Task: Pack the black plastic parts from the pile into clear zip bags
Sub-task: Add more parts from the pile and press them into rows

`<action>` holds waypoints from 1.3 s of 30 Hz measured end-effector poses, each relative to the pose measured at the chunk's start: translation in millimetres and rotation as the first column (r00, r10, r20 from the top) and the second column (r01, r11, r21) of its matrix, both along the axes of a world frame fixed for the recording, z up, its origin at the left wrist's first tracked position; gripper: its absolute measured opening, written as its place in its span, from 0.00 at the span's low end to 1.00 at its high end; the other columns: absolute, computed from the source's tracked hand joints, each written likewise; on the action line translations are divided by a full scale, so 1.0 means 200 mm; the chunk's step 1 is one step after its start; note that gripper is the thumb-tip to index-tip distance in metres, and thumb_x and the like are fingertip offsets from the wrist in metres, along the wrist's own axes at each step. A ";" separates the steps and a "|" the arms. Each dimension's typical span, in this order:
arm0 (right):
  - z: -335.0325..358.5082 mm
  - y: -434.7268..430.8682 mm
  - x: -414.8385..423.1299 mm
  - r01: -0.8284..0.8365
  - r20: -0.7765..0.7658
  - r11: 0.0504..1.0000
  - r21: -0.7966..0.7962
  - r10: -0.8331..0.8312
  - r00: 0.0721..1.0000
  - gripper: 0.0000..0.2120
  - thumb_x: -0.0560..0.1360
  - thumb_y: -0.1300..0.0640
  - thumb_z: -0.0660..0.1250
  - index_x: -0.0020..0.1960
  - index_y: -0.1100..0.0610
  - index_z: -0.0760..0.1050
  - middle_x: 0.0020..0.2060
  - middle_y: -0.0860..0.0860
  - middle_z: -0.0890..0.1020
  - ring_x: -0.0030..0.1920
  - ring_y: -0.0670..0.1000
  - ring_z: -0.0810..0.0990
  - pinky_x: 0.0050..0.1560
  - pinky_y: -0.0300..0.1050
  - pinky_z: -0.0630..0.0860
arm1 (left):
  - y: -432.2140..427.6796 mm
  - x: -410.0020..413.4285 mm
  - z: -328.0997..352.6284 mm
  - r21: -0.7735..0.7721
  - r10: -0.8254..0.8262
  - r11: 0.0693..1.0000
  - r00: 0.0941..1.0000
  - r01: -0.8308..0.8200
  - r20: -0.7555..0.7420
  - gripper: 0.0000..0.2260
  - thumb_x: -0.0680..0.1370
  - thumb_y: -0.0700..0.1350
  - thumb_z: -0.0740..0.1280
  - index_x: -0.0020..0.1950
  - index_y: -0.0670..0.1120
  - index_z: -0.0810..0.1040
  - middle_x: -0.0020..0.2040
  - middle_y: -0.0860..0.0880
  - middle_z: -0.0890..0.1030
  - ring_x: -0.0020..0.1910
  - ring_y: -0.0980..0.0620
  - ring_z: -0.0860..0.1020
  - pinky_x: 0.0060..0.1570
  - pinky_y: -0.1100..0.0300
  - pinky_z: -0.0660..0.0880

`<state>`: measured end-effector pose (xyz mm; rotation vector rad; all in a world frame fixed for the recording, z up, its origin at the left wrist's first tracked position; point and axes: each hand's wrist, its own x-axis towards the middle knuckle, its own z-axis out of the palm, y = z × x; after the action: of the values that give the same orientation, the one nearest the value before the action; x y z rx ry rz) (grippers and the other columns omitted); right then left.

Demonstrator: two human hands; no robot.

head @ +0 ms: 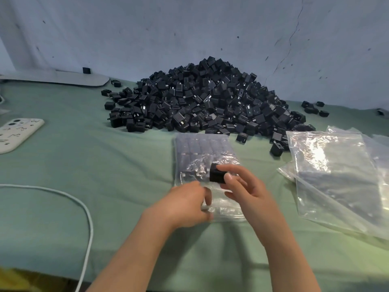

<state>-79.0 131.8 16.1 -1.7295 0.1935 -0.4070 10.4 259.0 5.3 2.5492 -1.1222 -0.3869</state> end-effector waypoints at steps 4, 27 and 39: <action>-0.02 0.02 -0.04 -0.032 -0.025 0.998 -0.048 0.031 0.999 0.11 0.79 0.59 0.63 0.48 0.44 0.81 0.43 0.43 0.84 0.48 0.42 0.81 0.58 0.47 0.73 | -0.01 0.03 -0.02 -0.093 0.028 0.995 0.999 -0.030 -0.025 0.02 0.77 0.47 0.63 0.44 0.53 0.73 0.42 0.53 0.75 0.41 0.52 0.73 0.40 0.64 0.67; -0.20 0.08 0.03 -0.194 -0.187 0.686 -0.701 0.086 0.979 0.18 0.73 0.67 0.60 0.52 0.52 0.83 0.54 0.45 0.83 0.58 0.46 0.78 0.63 0.41 0.69 | 0.03 0.23 0.07 -0.661 0.178 0.684 0.949 -0.309 -0.259 0.02 0.77 0.47 0.66 0.46 0.52 0.79 0.49 0.55 0.80 0.49 0.61 0.77 0.50 0.67 0.70; -0.20 0.07 0.18 -0.103 -0.154 0.774 -0.625 0.007 0.988 0.08 0.76 0.57 0.66 0.52 0.48 0.80 0.46 0.44 0.83 0.49 0.47 0.80 0.54 0.46 0.74 | -0.15 0.44 -0.15 -0.630 0.193 0.291 0.689 -0.720 -0.699 0.17 0.81 0.48 0.58 0.68 0.43 0.72 0.67 0.48 0.74 0.65 0.53 0.71 0.69 0.56 0.64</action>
<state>-43.7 144.8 -23.3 -2.4351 0.1118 -0.3198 97.8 228.2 -25.4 1.4990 -0.1311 -0.1781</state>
